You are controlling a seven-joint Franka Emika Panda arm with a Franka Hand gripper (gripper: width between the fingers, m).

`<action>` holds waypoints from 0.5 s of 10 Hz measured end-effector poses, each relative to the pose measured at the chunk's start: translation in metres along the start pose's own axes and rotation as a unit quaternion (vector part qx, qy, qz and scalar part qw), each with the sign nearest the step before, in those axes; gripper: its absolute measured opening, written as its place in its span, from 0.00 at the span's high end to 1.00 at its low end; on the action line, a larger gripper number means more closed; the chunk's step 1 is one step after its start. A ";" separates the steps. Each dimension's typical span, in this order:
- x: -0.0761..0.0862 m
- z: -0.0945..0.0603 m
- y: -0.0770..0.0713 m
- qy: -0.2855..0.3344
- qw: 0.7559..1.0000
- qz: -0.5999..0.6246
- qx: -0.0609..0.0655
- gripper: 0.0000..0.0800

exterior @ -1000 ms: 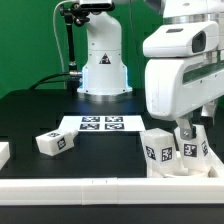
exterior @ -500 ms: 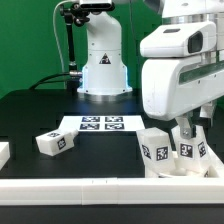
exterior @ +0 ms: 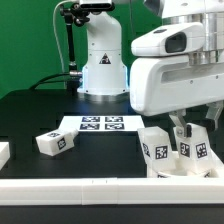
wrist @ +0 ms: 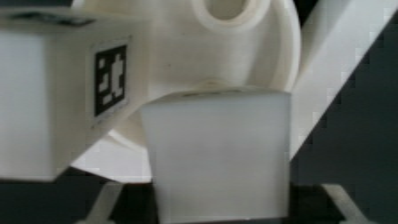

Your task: Assemble stool

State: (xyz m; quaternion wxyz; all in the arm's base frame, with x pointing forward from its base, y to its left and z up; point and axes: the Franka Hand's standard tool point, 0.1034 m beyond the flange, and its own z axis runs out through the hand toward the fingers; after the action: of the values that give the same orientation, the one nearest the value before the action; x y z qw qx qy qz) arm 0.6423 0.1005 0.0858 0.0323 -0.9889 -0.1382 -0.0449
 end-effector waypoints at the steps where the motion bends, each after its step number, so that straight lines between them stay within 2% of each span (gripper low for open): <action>1: 0.000 0.000 0.000 0.000 0.999 0.050 0.001 0.58; 5: 0.000 0.000 -0.001 0.002 0.975 0.223 0.000 0.58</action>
Offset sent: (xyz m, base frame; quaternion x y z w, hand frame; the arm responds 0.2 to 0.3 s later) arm -0.0075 0.0045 -0.0016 0.0106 0.0101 0.1662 0.9860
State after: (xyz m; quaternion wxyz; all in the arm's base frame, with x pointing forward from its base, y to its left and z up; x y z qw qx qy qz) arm 0.6424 0.1011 0.0855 0.0421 -0.9947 0.0855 -0.0388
